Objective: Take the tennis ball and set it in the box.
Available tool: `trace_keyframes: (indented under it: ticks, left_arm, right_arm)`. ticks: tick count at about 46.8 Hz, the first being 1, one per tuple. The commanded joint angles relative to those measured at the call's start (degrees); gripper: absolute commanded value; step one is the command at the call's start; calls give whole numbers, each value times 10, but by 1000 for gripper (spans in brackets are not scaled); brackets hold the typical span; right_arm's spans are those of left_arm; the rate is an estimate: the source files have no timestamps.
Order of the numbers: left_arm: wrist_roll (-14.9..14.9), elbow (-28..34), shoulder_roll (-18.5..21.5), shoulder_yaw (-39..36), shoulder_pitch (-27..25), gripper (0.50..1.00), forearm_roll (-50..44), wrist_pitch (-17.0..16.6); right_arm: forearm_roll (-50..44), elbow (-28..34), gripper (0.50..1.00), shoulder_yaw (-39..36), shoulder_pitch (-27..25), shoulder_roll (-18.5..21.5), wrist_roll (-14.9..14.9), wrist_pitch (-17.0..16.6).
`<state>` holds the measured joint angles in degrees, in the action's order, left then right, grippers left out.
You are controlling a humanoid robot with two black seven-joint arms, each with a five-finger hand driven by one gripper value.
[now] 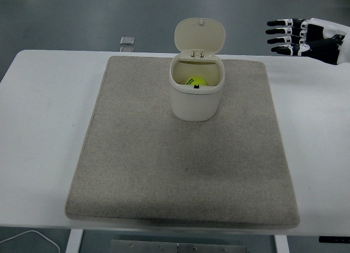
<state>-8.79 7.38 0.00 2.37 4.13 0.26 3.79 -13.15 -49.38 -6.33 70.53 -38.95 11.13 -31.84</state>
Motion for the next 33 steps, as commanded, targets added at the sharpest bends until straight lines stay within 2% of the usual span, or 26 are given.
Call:
trace_keyframes:
  ticks: [1,11,33]
  left_arm:
    - [0,0,0,0,0,992,0,1]
    - [0,0,0,0,0,992,0,0]
    - [0,0,0,0,0,992,0,0]
  right_arm:
    - [23,0,901,-1,-2,12,-3,21]
    - [115,0,901,1,-11,27,-5,53]
    - [143,39,901,-23,-18,60,-5,69]
